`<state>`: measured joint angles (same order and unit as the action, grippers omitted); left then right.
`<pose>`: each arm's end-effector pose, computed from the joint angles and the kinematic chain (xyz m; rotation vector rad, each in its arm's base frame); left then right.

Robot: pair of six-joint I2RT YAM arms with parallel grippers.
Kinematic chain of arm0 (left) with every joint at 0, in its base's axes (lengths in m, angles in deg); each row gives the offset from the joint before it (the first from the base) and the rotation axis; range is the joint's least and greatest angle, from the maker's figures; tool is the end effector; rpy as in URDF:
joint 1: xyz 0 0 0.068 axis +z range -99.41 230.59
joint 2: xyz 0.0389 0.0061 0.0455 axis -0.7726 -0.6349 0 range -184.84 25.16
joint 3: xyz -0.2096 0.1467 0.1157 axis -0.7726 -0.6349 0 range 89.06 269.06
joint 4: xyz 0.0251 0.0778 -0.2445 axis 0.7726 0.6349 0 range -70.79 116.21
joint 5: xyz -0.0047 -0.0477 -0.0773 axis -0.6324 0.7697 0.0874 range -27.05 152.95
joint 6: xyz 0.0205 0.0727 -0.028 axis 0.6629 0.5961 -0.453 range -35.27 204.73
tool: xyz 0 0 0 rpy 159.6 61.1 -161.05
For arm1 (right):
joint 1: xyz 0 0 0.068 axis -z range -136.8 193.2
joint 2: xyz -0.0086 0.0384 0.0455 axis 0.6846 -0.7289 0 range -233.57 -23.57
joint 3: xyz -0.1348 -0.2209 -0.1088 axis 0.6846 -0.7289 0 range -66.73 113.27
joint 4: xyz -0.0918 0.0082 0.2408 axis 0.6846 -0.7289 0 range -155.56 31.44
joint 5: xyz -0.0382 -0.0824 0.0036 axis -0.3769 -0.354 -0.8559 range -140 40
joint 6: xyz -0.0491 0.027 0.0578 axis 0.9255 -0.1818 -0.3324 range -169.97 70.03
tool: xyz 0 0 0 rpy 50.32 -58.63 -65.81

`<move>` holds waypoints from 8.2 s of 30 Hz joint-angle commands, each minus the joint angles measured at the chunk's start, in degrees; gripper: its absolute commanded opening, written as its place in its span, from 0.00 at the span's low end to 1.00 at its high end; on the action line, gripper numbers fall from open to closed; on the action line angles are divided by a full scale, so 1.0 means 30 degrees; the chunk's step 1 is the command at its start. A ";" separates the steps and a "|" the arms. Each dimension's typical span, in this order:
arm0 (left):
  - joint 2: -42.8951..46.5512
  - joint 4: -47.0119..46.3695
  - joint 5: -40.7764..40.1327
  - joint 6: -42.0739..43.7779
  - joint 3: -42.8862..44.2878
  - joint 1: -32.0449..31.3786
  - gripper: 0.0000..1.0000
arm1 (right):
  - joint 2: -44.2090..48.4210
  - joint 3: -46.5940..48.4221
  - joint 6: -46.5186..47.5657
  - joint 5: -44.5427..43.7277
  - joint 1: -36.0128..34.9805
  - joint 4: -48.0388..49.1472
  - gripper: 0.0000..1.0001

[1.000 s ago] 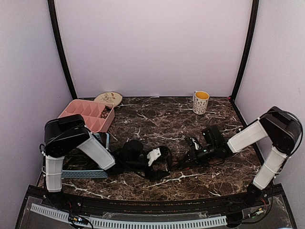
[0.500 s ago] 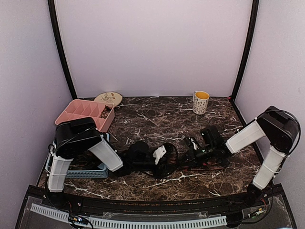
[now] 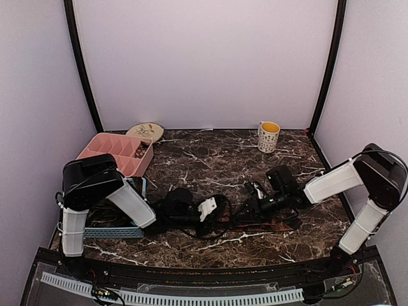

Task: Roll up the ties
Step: Roll the tie at the center of the board.

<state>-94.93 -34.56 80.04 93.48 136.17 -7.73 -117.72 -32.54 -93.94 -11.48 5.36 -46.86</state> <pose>0.2017 -0.3657 0.0898 1.2675 1.5308 -0.8581 0.2086 0.2170 0.1105 -0.2137 2.6975 1.3783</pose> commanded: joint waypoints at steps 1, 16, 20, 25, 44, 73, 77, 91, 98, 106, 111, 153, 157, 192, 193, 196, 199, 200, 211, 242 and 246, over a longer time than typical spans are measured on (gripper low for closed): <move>0.0524 0.3574 -0.0047 0.1077 -0.0291 0.0135 0.25 | 0.0785 0.0461 -0.0208 -0.0478 -0.0232 -0.1326 0.43; 0.0276 0.4294 0.0447 0.1029 0.0039 0.0137 0.26 | -0.0868 0.2487 -0.0763 -0.0302 -0.1710 -0.1417 0.35; 0.0275 0.4333 0.0501 0.0995 0.0144 0.0164 0.27 | -0.0980 0.2041 -0.0511 -0.0524 -0.1710 -0.1781 0.10; 0.0602 0.3821 0.0719 0.0681 -0.0024 0.0188 0.43 | -0.0932 0.1127 0.0028 -0.1075 -0.1447 -0.2124 0.00; 0.0675 0.1050 0.2208 -0.1193 0.0367 -0.0177 0.89 | -0.0741 -0.1499 0.2504 -0.3225 0.0095 -0.4019 0.00; -0.1179 -0.1440 0.3283 -0.1520 0.0341 0.0897 0.79 | -0.4664 0.2790 0.4022 -0.2919 -0.1360 -0.3462 0.00; -0.1189 -0.0711 0.3354 -0.0880 0.0240 0.0845 0.46 | -0.4242 0.2812 0.3839 -0.2753 -0.1218 -0.3807 0.01; -0.0369 0.3711 0.1133 0.1241 -0.0050 0.0399 0.36 | -0.0013 0.2676 -0.0575 0.0714 -0.1006 -0.2354 0.48; -0.0322 0.3923 0.1236 0.1195 0.0111 0.0369 0.37 | -0.1691 0.3636 -0.0638 0.0565 -0.1934 -0.1967 0.47; -0.0195 0.4102 0.1635 0.1459 0.0091 0.0369 0.37 | -0.2872 0.3776 0.0450 -0.0748 -0.1899 -0.3435 0.04; 0.0012 0.4510 0.2116 0.1767 0.0404 0.0399 0.43 | -0.2734 0.2561 0.0360 -0.0935 -0.1572 -0.3008 0.00; -0.1190 0.0276 0.4941 -0.0389 0.0338 0.0701 0.26 | 0.1860 0.0604 0.1417 -0.0887 0.1191 -0.2518 0.37; -0.0802 0.0203 0.5335 -0.0353 -0.0408 0.0877 0.25 | 0.0119 0.1614 0.2136 -0.1213 0.1183 -0.3505 0.32; 0.0804 0.2863 0.1217 -0.0273 -0.1319 0.0926 0.28 | 0.1443 0.2954 0.1171 -0.1706 -0.1506 -0.4237 0.16; 0.0777 0.2812 0.1220 -0.0302 -0.1319 0.0926 0.28 | 0.1134 0.3019 0.1199 -0.1609 -0.1630 -0.4134 0.13; 0.0775 0.2734 0.1224 -0.0394 -0.1378 0.0926 0.28 | -0.0079 0.3154 0.1427 -0.1527 -0.1711 -0.3940 0.08; 0.0777 0.2678 0.1390 -0.0474 -0.1335 0.0941 0.28 | -0.1180 0.3433 0.1750 -0.1535 -0.1689 -0.3845 0.06; 0.0774 0.2668 0.1480 -0.0459 -0.1307 0.0928 0.28 | -0.1570 0.3526 0.1770 -0.1522 -0.1668 -0.3843 0.05; 0.0656 0.3655 0.2059 0.0366 -0.0881 0.0985 0.30 | -0.1171 0.2787 -0.0140 -0.0592 -0.1002 -0.1753 0.20; 0.0658 0.4162 0.1949 0.0484 -0.0647 0.0985 0.32 | -0.0648 0.4632 -0.0466 -0.0724 -0.2894 -0.4138 0.43; 0.0569 0.4294 0.2037 0.0520 -0.0502 0.0985 0.32 | -0.1157 0.5567 -0.0401 -0.0446 -0.3122 -0.4234 0.44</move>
<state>-92.44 -30.19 87.14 94.21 134.91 -4.92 -121.17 -18.07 -94.97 -13.54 -2.79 -59.12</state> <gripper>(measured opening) 0.336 0.435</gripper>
